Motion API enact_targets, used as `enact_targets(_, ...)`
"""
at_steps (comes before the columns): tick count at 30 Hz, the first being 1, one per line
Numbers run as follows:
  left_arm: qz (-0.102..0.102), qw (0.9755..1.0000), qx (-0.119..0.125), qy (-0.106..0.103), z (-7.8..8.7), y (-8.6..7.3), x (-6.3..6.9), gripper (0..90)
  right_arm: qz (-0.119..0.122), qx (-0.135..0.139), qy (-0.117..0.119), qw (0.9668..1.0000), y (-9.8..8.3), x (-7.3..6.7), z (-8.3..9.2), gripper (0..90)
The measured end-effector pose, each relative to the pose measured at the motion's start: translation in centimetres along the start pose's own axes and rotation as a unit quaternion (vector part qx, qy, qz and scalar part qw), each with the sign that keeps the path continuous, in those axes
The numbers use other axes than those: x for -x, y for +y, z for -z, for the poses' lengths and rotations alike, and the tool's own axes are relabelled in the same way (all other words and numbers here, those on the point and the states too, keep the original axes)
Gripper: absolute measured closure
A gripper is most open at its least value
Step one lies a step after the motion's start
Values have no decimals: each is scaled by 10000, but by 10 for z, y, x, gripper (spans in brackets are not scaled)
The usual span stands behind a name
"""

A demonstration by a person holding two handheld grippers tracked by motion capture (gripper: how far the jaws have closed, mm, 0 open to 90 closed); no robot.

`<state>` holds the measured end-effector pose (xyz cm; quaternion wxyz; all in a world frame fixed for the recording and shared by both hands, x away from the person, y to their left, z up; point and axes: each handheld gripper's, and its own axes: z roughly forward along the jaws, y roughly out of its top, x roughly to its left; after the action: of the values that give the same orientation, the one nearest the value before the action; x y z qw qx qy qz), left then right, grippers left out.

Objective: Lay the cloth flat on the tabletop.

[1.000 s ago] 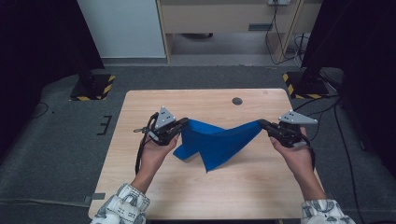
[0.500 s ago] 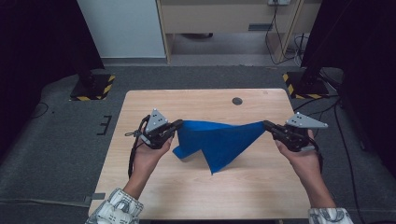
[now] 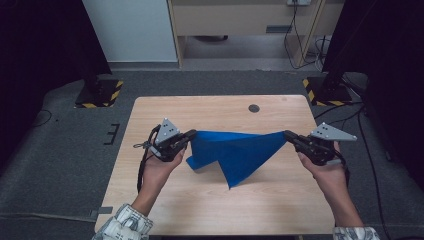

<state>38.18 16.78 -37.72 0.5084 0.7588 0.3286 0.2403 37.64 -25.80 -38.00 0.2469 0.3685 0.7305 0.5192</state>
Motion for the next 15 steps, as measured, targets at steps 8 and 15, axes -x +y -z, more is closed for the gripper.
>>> enact_targets(8,-53,9998,197,-74,16,18,12,892,88,209,-22,9997,17,-3,20,876)
enact_targets(15,-6,9998,190,7,-1,41,2,892,143,50,-171,9997,33,12,8,876)
